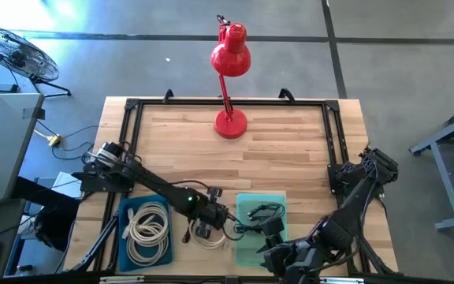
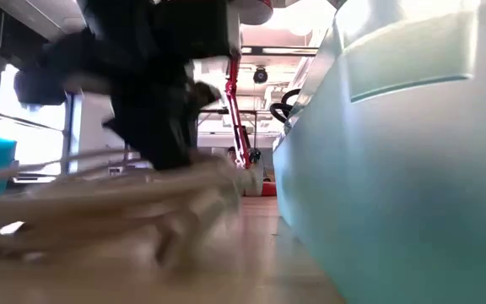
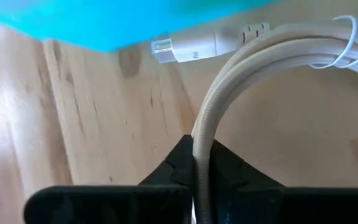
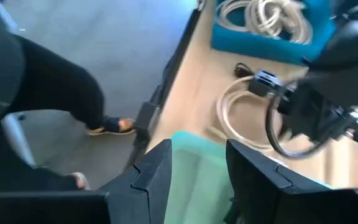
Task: Pick & Place USB Port
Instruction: Put the brown HDMI cable into the blue bin
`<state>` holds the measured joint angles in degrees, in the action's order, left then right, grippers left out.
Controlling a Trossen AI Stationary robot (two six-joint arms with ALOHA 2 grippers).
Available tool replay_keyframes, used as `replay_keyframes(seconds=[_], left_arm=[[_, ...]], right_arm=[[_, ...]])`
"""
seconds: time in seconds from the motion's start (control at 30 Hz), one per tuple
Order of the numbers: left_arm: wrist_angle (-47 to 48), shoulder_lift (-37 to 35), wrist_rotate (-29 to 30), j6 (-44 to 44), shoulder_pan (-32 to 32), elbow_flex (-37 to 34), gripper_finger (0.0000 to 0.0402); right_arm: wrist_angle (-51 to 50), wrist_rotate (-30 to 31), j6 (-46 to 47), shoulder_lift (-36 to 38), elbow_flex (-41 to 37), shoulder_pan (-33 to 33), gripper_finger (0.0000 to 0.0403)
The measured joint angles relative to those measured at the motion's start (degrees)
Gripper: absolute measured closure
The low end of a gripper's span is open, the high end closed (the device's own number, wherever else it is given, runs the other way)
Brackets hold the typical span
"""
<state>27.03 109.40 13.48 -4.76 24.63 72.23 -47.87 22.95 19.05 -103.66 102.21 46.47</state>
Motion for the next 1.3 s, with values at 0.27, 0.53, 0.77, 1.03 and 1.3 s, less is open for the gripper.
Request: replay_keyframes(seconds=[0.27, 0.53, 0.77, 1.03, 1.3], left_arm=[[0.46, -7.67, 9.88, 0.47, 1.97, 0.02, 0.0392], [-2.21, -15.98, 37.92, 4.89, 8.89, 0.13, 0.0392], [-16.64, -16.52, 72.65, 21.96, 17.42, 0.15, 0.0392], [-22.81, -15.58, 76.74, 30.47, 17.85, 0.15, 0.0392], [-23.01, -15.55, 76.54, 33.05, 17.74, 0.15, 0.0392]], right_arm=[[-0.29, 12.69, 1.11, 0.00, 0.02, 2.04, 0.0258], [-1.32, 31.98, 2.76, 0.00, 0.04, 5.02, 0.0258], [-8.49, 53.33, 18.40, 0.00, 0.07, 6.11, 0.0258], [-10.35, 49.08, 22.32, 0.00, 0.07, 1.77, 0.0258], [-3.82, 35.39, 16.03, -0.04, 0.07, -5.21, 0.0258]])
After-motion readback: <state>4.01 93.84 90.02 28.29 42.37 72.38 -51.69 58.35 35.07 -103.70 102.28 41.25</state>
